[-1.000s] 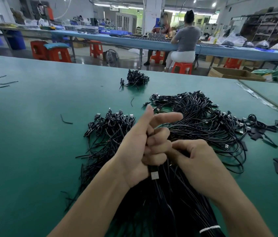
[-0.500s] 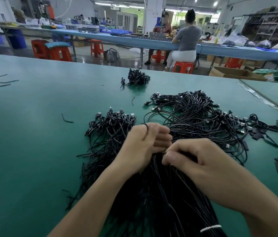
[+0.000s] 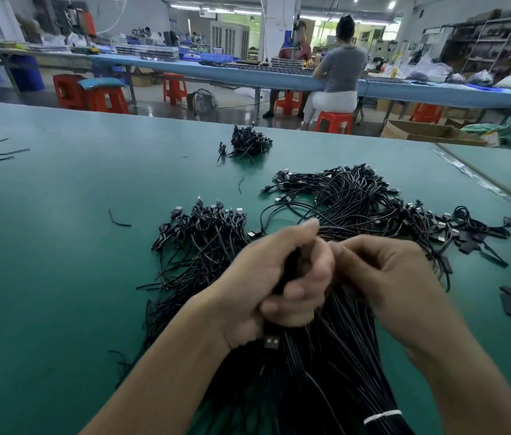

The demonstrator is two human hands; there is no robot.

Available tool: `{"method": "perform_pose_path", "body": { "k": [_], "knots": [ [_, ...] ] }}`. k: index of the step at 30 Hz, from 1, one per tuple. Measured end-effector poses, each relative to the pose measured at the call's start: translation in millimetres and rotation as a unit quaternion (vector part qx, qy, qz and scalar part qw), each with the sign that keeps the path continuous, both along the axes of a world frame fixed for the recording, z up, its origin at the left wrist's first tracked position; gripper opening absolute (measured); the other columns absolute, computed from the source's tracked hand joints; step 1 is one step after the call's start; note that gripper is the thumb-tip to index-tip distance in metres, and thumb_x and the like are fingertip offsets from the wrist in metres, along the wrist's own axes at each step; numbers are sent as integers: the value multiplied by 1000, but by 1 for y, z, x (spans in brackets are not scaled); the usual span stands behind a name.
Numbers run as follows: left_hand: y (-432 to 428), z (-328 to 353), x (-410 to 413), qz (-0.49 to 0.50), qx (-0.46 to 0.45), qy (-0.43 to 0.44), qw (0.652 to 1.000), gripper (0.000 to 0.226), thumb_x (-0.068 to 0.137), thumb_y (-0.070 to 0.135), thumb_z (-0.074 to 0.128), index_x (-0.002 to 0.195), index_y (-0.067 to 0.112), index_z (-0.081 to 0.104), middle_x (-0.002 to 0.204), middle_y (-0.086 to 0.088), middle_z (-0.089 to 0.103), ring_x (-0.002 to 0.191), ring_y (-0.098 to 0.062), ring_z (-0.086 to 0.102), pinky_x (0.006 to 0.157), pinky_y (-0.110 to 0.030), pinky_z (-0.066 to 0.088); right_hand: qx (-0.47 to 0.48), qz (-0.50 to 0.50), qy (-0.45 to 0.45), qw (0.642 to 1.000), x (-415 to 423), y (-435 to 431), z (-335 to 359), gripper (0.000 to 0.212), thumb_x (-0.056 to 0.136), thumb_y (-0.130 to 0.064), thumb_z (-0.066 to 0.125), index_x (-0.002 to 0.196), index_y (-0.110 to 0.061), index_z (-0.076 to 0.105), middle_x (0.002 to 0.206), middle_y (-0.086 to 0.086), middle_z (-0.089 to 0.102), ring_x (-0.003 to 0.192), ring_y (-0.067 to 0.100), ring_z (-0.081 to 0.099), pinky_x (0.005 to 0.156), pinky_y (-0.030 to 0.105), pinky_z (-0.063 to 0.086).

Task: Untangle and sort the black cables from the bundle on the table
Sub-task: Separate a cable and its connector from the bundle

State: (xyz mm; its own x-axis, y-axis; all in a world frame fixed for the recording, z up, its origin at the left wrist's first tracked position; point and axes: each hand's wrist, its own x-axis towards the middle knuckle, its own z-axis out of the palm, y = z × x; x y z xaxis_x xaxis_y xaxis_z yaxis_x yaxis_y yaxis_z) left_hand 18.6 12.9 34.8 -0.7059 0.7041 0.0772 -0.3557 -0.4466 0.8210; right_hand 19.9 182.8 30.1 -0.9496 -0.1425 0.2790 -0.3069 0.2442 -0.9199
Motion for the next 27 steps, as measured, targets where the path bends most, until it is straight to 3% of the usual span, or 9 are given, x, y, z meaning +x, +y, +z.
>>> {"method": "perform_pose_path", "body": {
  "k": [4, 6, 9, 14, 17, 20, 23, 25, 27],
  "knots": [
    [-1, 3, -5, 141, 111, -55, 982, 49, 100, 39, 44, 76, 9, 75, 60, 1, 63, 43, -4, 56, 40, -15, 47, 165, 69, -45, 983, 4, -7, -1, 19, 90, -42, 65, 79, -29, 74, 56, -6, 62, 47, 5, 42, 47, 27, 34],
    [1, -2, -10, 236, 93, -45, 966, 54, 101, 39, 39, 90, 3, 78, 85, -9, 76, 72, -16, 74, 60, -23, 60, 228, 113, -48, 966, 8, -9, 1, 21, 94, -34, 61, 76, -25, 70, 55, -6, 59, 44, 4, 41, 45, 27, 34],
    [3, -12, -14, 295, 5, 10, 956, 47, 103, 34, 35, 108, 1, 68, 106, -17, 75, 100, -27, 73, 81, -30, 61, 271, 111, -11, 956, 11, -6, 6, 22, 93, -34, 61, 75, -24, 69, 48, -9, 47, 43, 4, 36, 44, 23, 30],
    [0, -15, -7, 242, -270, 137, 922, 48, 108, 30, 37, 85, 17, 78, 83, -6, 77, 79, -17, 75, 70, -22, 58, 226, 43, 83, 970, 12, -4, 15, 13, 84, -32, 72, 71, -33, 75, 65, -19, 68, 62, -1, 63, 61, 13, 44],
    [0, -13, -2, 123, -307, 107, 938, 56, 109, 33, 34, 77, 10, 74, 72, -10, 75, 62, -17, 72, 56, -20, 55, 151, 14, 117, 981, 10, -3, 14, 9, 78, -32, 82, 71, -30, 76, 64, -13, 70, 58, 0, 63, 57, 11, 44],
    [-3, -10, -2, 69, -290, 71, 952, 67, 106, 42, 32, 63, 12, 73, 49, -4, 62, 35, -10, 54, 35, -15, 39, 77, 11, 125, 989, 8, -4, 13, 13, 70, -37, 85, 72, -28, 76, 64, -10, 71, 57, 0, 63, 57, 14, 48],
    [-7, -4, -3, 0, -148, 6, 989, 58, 99, 41, 39, 56, 13, 64, 34, 6, 40, 25, -2, 32, 28, -12, 21, -10, 6, 103, 995, 5, -6, 10, 17, 69, -41, 79, 73, -25, 75, 60, -9, 69, 51, 1, 59, 51, 12, 45],
    [-10, 1, -3, -49, -33, -33, 998, 49, 98, 38, 42, 60, 13, 62, 36, 9, 39, 28, 1, 34, 27, -12, 22, -50, 1, 70, 996, 3, -7, 8, 21, 73, -43, 72, 74, -23, 76, 51, -10, 58, 42, 1, 46, 42, 11, 35],
    [-11, 7, -4, -33, 64, -58, 996, 43, 97, 35, 44, 65, 13, 62, 42, 9, 46, 32, 1, 41, 30, -11, 29, -5, -8, 46, 999, 2, -9, 2, 25, 77, -52, 65, 80, -29, 76, 50, -7, 51, 43, 2, 36, 40, 17, 28]
  ]
}}
